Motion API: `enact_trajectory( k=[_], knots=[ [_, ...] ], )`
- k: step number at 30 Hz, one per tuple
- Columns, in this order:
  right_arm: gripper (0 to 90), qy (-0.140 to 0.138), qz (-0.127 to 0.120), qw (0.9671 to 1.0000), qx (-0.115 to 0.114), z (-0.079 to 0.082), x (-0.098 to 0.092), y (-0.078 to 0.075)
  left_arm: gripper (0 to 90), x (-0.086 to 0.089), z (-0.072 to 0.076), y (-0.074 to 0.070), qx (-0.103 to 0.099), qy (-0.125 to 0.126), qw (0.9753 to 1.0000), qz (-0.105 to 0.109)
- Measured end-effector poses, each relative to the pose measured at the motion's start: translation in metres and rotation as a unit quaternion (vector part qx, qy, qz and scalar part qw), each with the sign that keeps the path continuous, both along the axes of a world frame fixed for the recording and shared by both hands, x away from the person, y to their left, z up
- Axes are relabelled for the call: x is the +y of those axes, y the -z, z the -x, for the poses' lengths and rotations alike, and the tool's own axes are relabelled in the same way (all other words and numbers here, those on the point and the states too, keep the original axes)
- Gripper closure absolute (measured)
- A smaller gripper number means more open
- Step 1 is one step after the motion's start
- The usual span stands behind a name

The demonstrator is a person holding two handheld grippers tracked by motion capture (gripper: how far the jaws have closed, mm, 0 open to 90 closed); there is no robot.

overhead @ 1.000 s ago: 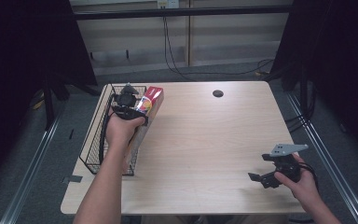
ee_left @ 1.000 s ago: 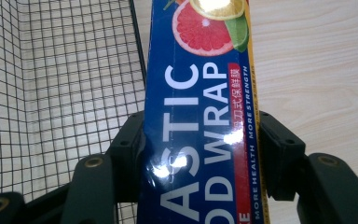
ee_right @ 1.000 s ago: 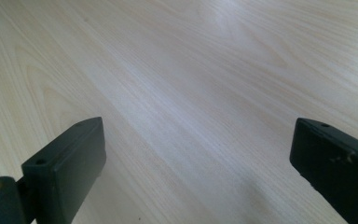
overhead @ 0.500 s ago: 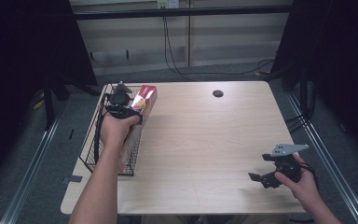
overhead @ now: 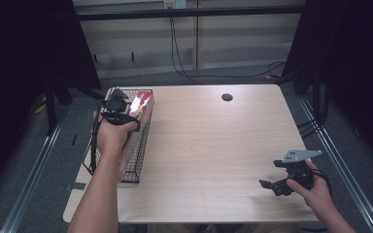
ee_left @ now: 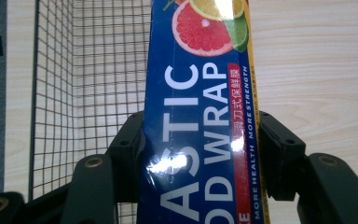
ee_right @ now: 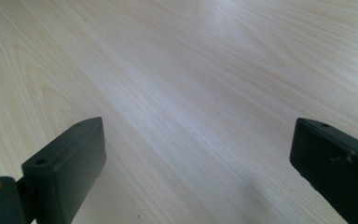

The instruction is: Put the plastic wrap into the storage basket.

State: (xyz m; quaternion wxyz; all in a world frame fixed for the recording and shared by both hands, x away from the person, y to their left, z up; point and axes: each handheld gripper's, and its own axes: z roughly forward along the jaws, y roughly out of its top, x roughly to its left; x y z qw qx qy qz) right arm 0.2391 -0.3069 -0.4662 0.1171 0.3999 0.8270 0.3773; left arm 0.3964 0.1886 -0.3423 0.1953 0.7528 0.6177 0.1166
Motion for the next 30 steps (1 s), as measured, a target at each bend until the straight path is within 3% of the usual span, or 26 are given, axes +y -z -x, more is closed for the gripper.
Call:
enact_trajectory(
  k=[30],
  knots=[
    [3.4,0.001,0.0,1.0,0.001,0.0,0.0,0.0,43.0,0.02,0.002,0.008,0.013,-0.049,0.9987,-0.007]
  ],
)
